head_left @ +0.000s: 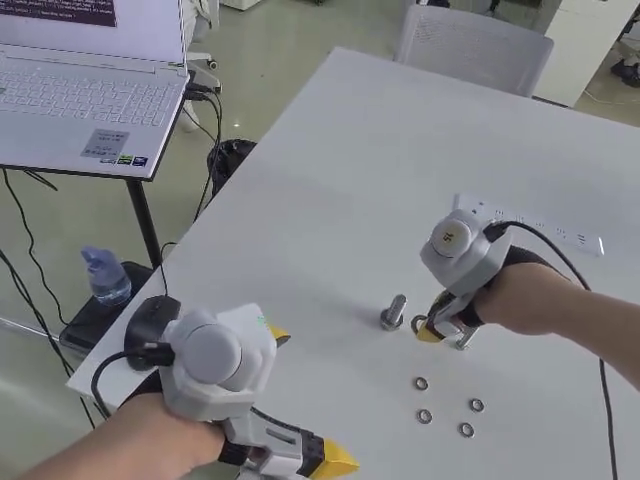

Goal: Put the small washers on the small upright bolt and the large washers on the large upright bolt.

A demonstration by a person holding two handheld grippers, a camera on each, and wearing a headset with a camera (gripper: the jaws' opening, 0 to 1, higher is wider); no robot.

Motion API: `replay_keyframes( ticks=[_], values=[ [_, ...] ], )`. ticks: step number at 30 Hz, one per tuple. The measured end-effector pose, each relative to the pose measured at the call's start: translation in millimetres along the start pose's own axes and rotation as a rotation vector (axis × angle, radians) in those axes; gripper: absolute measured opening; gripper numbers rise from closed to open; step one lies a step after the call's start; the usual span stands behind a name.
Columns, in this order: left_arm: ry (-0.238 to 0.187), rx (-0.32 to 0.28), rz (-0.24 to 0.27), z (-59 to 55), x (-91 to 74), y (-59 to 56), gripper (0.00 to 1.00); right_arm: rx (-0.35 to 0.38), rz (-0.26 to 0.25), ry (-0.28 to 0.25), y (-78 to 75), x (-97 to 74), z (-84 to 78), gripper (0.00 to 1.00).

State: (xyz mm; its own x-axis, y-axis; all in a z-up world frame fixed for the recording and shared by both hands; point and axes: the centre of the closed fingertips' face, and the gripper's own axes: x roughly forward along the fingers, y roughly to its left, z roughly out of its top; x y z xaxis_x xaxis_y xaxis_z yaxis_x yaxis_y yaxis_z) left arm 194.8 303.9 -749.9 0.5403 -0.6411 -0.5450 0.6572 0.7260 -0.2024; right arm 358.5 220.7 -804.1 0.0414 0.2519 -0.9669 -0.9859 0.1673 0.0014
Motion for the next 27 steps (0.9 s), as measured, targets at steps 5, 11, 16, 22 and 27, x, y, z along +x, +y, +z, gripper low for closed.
replay_keyframes(
  ticks=[5, 11, 16, 22, 27],
  values=[
    [0.004, 0.002, 0.000, -0.8, -0.4, -0.2, 0.99, 0.005, -0.009, -0.012, -7.2, -2.5, 3.6, 0.21],
    [0.009, 0.000, 0.000, -2.7, -0.6, 0.4, 0.98, 0.008, -0.010, -0.024, -11.5, -3.1, 8.8, 0.21],
    [0.013, -0.001, 0.000, -3.1, -0.3, 0.0, 0.96, 0.008, -0.010, -0.035, -13.4, -4.1, 15.9, 0.21],
    [0.013, -0.003, -0.006, -3.5, 0.0, -1.5, 0.94, 0.001, -0.014, -0.037, -16.9, -2.0, 22.6, 0.21],
    [0.012, -0.005, -0.003, -3.1, -1.6, -0.2, 0.94, -0.002, -0.013, -0.038, -15.9, -0.6, 27.7, 0.21]
  ],
)
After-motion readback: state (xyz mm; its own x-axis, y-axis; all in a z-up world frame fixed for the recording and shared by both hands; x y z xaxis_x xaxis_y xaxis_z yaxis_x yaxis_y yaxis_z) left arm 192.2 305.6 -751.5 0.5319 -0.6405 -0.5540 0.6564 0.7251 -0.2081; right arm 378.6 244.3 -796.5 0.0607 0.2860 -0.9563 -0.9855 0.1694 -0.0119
